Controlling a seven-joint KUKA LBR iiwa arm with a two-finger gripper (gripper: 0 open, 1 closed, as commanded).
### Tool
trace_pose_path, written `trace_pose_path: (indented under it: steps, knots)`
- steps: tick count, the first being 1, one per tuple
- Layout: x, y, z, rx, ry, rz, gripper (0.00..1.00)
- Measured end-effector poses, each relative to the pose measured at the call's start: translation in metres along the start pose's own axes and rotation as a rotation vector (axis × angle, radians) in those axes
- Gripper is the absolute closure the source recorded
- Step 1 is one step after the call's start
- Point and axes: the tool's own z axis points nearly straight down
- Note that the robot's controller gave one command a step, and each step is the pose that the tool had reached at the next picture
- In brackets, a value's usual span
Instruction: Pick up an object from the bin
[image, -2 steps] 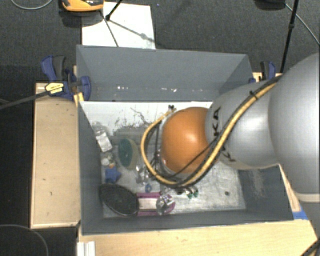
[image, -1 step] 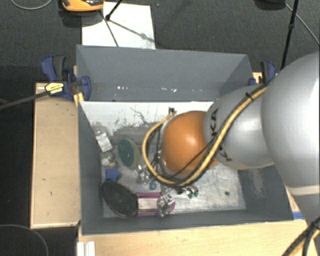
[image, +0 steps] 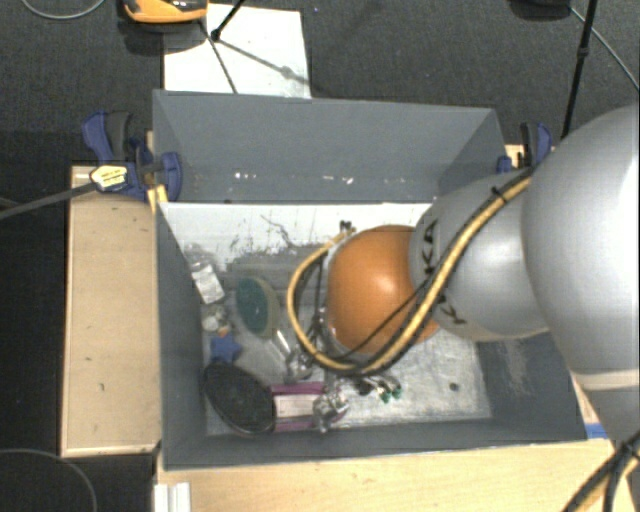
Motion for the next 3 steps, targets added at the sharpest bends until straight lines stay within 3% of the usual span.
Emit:
trace_pose_path:
  steps: [1,2,3]
  knots:
    - [-0.027,0.022,0.002,0.009,-0.01,-0.255,1.0]
    - [-0.034,0.026,0.003,0.007,-0.05,-0.255,0.0]
    - [-0.032,-0.033,0.002,-0.006,-0.024,-0.31,0.0]
